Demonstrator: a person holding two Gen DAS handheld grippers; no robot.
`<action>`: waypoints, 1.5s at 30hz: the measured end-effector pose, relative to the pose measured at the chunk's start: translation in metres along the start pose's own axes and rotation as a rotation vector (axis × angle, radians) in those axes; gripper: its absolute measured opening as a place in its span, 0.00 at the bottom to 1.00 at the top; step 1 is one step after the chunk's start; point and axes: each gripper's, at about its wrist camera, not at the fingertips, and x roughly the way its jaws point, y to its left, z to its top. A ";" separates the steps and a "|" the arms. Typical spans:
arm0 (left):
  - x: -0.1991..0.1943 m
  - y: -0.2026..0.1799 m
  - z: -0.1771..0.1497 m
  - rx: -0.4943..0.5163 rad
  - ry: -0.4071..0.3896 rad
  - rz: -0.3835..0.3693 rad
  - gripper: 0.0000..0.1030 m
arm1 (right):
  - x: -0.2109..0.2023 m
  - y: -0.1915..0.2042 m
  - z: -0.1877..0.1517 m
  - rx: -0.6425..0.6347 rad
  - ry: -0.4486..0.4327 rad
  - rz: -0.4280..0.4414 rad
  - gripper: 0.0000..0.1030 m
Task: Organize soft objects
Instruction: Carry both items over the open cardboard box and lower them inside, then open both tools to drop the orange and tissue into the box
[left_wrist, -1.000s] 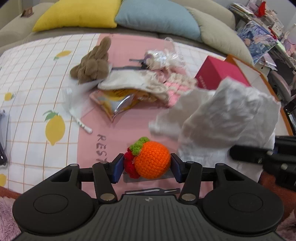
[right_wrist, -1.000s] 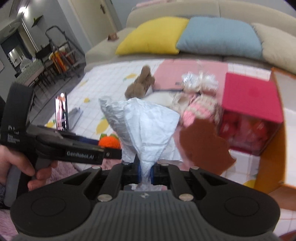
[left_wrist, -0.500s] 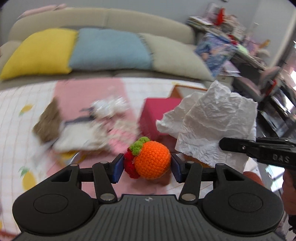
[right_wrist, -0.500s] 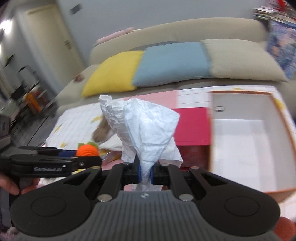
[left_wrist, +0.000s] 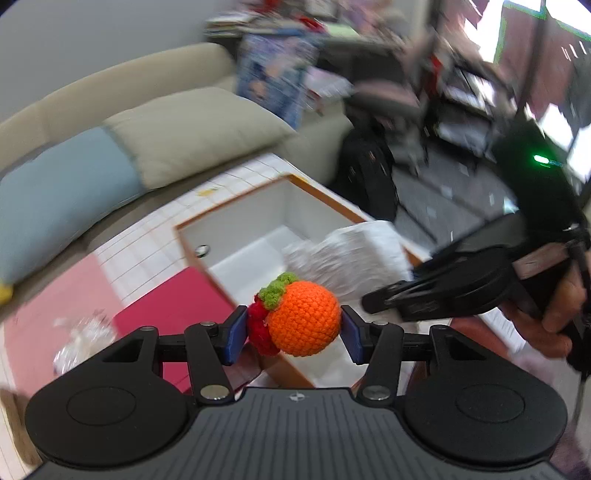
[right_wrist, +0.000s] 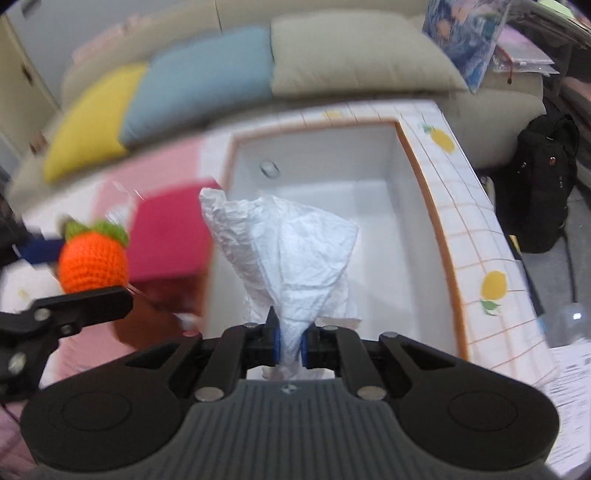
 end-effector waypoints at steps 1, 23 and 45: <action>0.010 -0.006 0.002 0.031 0.022 -0.003 0.58 | 0.010 -0.003 0.001 -0.022 0.022 -0.014 0.08; 0.130 -0.034 -0.008 0.301 0.331 0.012 0.59 | 0.090 -0.028 -0.009 -0.224 0.217 -0.158 0.20; 0.053 -0.013 -0.007 0.177 0.150 -0.033 0.77 | 0.006 -0.013 0.001 -0.168 0.031 -0.221 0.76</action>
